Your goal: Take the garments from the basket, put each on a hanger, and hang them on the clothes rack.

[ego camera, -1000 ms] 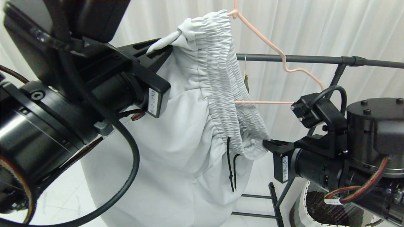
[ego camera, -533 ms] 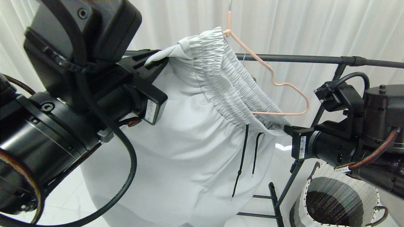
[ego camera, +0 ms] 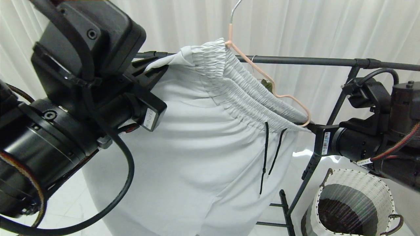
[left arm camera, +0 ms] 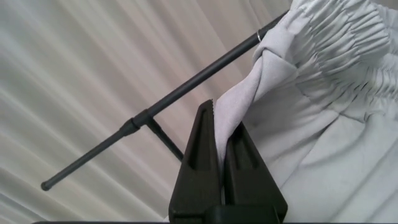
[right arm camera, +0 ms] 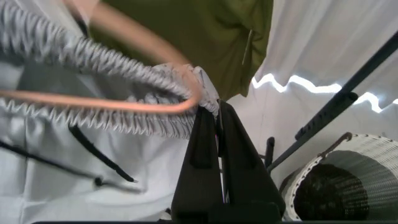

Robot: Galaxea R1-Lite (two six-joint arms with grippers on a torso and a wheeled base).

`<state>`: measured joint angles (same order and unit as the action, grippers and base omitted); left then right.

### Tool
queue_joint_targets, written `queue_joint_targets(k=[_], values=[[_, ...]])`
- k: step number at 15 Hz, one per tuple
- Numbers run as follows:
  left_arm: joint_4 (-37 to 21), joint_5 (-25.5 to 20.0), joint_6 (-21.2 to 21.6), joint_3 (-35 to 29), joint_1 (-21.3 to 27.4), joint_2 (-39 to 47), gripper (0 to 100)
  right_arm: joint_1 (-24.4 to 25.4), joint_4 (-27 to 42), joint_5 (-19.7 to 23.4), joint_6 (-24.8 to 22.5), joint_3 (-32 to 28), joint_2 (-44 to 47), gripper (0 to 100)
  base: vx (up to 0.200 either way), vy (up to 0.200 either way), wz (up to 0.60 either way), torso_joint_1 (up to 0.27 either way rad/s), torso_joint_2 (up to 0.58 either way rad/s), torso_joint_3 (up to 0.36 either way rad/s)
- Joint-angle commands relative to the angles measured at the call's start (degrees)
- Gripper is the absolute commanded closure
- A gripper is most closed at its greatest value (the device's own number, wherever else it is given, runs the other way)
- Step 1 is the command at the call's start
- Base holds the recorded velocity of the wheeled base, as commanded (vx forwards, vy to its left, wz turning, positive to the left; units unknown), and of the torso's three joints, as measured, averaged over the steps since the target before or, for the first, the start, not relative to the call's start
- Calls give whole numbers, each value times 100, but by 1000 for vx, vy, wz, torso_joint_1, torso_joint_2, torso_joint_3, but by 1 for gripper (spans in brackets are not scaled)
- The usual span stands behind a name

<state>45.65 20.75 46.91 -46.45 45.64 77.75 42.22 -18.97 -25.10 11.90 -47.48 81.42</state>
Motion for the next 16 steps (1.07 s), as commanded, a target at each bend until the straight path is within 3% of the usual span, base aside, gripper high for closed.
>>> queue_joint_targets(k=[1,4,7,11,16], values=[[5,-159,64,101,-196,-120,100,-117,-2,5,-3,-15,-83,100,0,0,0,0,0,0],[5,-379,284,312,-389,-146,100,-135,7,23,-65,-24,-170,100,0,0,0,0,0,0],[5,-607,424,514,-635,-208,100,-135,-2,75,-434,-33,-250,100,0,0,0,0,0,0],[5,-765,424,962,-969,-419,100,-135,-2,163,-539,-121,-302,100,0,0,0,0,0,0],[5,-765,416,971,-943,-296,100,472,-10,524,-1278,-305,-258,100,0,0,0,0,0,0]])
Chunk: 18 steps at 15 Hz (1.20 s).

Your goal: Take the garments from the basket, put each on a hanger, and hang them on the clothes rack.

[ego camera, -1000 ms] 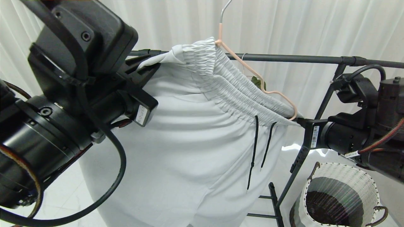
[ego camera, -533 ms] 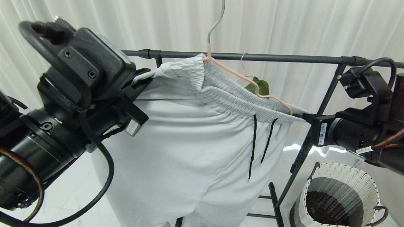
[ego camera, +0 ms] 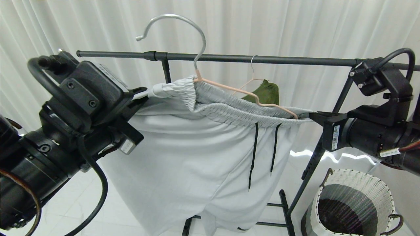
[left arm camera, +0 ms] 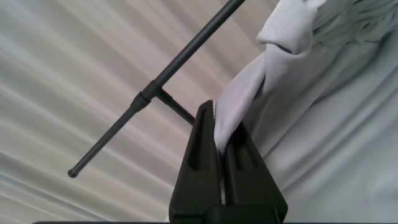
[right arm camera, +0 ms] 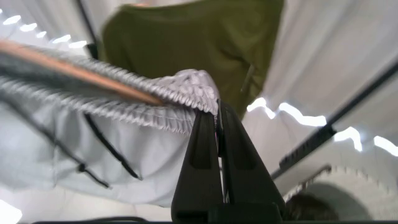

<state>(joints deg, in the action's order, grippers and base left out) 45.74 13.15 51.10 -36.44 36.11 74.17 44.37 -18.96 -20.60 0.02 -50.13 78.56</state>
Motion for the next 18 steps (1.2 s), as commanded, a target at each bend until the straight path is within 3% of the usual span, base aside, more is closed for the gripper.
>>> queue_joint_targets(k=[1,8,18], values=[[-4,-6,-13,-39,10,63,100,370,-3,83,-143,-32,55,100,0,0,0,0,0,0],[-4,-6,-30,-65,309,151,100,985,-3,74,-143,-208,327,100,0,0,0,0,0,0],[-4,12,-127,-144,696,379,100,1152,-12,30,-90,-1307,1118,100,0,0,0,0,0,0]])
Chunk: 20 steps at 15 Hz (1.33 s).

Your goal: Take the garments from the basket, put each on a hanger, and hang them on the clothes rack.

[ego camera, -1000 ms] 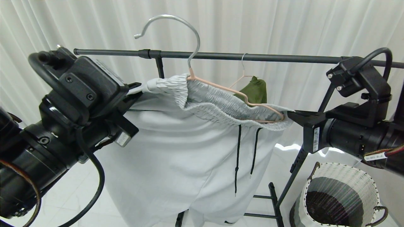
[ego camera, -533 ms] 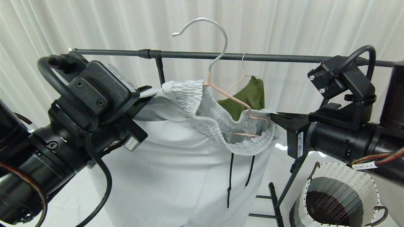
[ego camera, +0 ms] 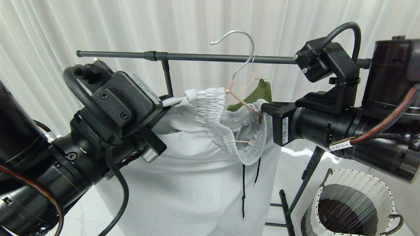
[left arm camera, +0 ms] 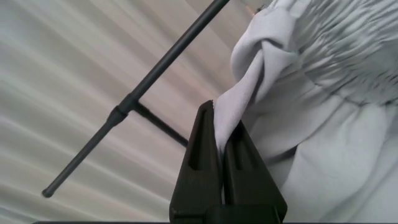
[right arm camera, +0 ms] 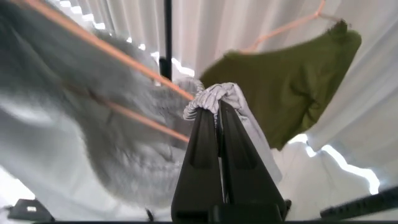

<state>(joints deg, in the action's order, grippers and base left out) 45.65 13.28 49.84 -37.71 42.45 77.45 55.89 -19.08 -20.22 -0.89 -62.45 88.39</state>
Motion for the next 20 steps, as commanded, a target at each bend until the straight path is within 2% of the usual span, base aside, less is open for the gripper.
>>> queue_joint_targets(k=[1,2,4,8,9,11,14,16,17,20], values=[[5,52,-79,-18,62,69,100,-26,1,-17,1,-48,125,100,0,0,0,0,0,0],[5,448,-123,-26,-105,60,100,-158,9,-34,10,-13,64,100,0,0,0,0,0,0],[5,835,-237,-97,-281,69,100,-307,9,-25,1,110,-85,100,0,0,0,0,0,0],[23,1089,-651,-123,-290,157,100,-167,1,19,-8,664,-516,100,0,0,0,0,0,0],[163,1089,-721,-123,-281,192,100,9,18,27,-25,787,-622,100,0,0,0,0,0,0],[840,1089,-730,-114,-228,429,100,457,27,19,-69,1051,-736,100,0,0,0,0,0,0],[1833,1089,-703,-114,159,825,100,871,71,-17,-122,1165,-683,100,0,0,0,0,0,0],[1921,1089,-703,-114,246,851,100,879,203,-17,-131,1165,-710,100,0,0,0,0,0,0],[1921,1081,-712,-114,264,842,100,871,282,-34,-131,1183,-797,0,0,0,0,0,0,0],[1930,1063,-721,-105,264,833,100,853,291,-34,-263,1376,-1087,0,0,0,0,0,0,0]])
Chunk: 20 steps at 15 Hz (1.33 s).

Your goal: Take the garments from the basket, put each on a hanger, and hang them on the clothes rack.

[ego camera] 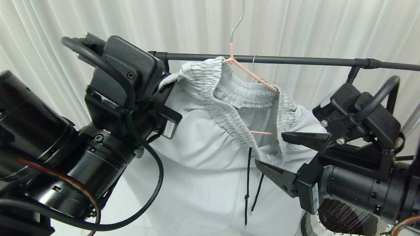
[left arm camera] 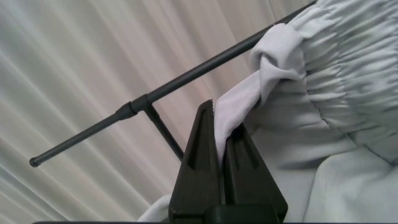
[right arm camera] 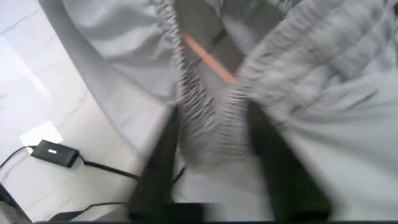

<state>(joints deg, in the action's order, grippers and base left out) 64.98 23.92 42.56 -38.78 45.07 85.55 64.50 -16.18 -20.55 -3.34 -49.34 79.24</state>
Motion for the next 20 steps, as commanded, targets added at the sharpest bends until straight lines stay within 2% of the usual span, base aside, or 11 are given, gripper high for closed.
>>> queue_joint_targets(k=[1,4,8,12,16,20], values=[[-2,-1,7,19,2,23,100,-16,9,-1,-141,100,-286,0,0,0,0,0,0,0],[-2,-133,33,63,2,32,100,-333,291,7,-554,38,-585,0,0,0,0,0,0,0],[-2,-168,42,81,116,32,100,-1054,299,60,-1169,-419,-313,0,0,0,0,0,0,0],[-2,-168,60,142,336,49,100,-1159,291,43,-1389,-1034,250,0,0,0,0,0,0,0],[-2,-168,68,151,512,58,100,-1519,291,16,-2083,-1210,549,0,0,0,0,0,0,0],[-2,-168,104,151,679,93,100,-1555,299,7,-2127,-1254,584,0,0,0,0,0,0,0]])
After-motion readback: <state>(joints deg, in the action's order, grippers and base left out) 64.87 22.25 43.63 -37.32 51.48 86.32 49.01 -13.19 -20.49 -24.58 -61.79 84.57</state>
